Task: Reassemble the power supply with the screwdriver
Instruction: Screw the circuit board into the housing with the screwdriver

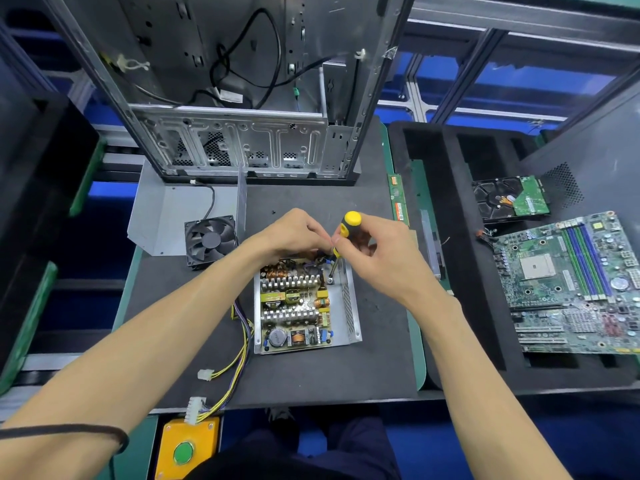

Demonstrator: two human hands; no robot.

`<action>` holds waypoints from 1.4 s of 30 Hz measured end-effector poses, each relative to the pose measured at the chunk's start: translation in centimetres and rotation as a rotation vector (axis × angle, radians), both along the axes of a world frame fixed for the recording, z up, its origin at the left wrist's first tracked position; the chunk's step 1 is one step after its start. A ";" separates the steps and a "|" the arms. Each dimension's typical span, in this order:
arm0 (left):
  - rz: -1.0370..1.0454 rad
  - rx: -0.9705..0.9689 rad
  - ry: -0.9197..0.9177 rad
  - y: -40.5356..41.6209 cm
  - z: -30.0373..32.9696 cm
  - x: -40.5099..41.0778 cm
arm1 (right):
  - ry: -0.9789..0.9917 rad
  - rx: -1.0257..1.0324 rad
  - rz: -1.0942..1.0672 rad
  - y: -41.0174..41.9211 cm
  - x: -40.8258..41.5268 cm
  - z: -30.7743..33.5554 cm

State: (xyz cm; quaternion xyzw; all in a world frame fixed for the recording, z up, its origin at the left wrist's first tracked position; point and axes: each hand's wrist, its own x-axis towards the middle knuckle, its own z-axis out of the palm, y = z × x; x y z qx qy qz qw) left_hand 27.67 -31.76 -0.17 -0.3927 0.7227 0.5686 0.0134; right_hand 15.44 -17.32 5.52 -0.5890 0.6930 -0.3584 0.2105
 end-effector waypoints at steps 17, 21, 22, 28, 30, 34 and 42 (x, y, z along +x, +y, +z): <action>0.056 0.107 0.002 -0.6 0.0 0.3 | 0.055 0.050 0.032 0.1 0.1 -0.7; 0.053 0.119 0.003 -0.6 0.0 0.3 | 0.073 0.064 0.040 0.1 0.1 -0.7; 0.053 0.116 0.001 -0.6 -0.1 0.2 | 0.081 0.067 0.040 0.1 0.2 -0.8; 0.058 0.112 -0.006 -0.7 -0.1 0.3 | 0.106 0.084 0.032 0.2 0.0 -1.2; 0.057 0.112 -0.010 -0.7 -0.1 0.3 | 0.114 0.088 0.028 0.2 0.0 -1.3; 0.058 0.139 -0.021 -0.6 0.2 0.3 | 0.111 0.103 0.028 0.2 0.0 -1.5; 0.047 0.157 -0.025 -0.5 0.4 0.2 | 0.100 0.107 0.026 0.1 -0.1 -1.4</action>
